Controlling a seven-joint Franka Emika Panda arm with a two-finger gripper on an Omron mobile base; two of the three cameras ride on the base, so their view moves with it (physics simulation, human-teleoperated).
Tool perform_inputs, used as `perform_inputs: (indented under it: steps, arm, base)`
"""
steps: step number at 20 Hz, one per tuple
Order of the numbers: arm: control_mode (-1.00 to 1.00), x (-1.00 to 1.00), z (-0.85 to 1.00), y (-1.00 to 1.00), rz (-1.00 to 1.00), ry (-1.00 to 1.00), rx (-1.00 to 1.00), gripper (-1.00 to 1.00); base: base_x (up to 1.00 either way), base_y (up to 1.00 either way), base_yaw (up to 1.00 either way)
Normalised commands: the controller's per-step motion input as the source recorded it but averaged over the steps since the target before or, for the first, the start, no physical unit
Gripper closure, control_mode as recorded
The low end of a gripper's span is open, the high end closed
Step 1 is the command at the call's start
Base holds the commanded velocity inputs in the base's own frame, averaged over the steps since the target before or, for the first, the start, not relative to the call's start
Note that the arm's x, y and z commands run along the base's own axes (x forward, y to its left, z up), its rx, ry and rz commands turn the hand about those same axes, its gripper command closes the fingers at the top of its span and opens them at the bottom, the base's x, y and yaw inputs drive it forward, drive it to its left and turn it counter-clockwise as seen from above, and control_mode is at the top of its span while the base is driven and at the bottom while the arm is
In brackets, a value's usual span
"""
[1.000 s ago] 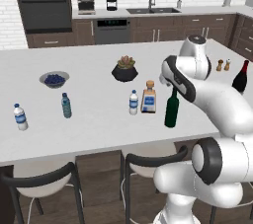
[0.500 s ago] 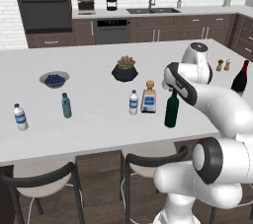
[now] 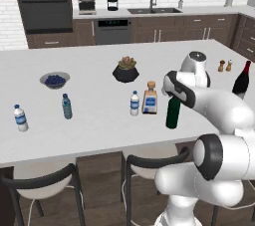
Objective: Move the plastic bottles in the middle to the plastics group, and the glass bottles in the middle to the glass group.
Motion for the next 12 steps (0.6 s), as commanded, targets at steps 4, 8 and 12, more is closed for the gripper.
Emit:
perform_inputs:
  steps: [4,8,12]
  arm:
    - [-1.0,0.15,-0.03,-0.1,0.0,0.0,0.0,-1.0]
    - [-1.0,0.02,-0.13,-0.04,0.0,0.0,0.0,-1.0]
    - [-1.0,0.09,-0.14,0.0,0.0,-0.01,0.0,-1.0]
  base:
    - [0.0,0.0,0.0]
    - [0.0,0.0,0.0]
    - [0.0,0.0,0.0]
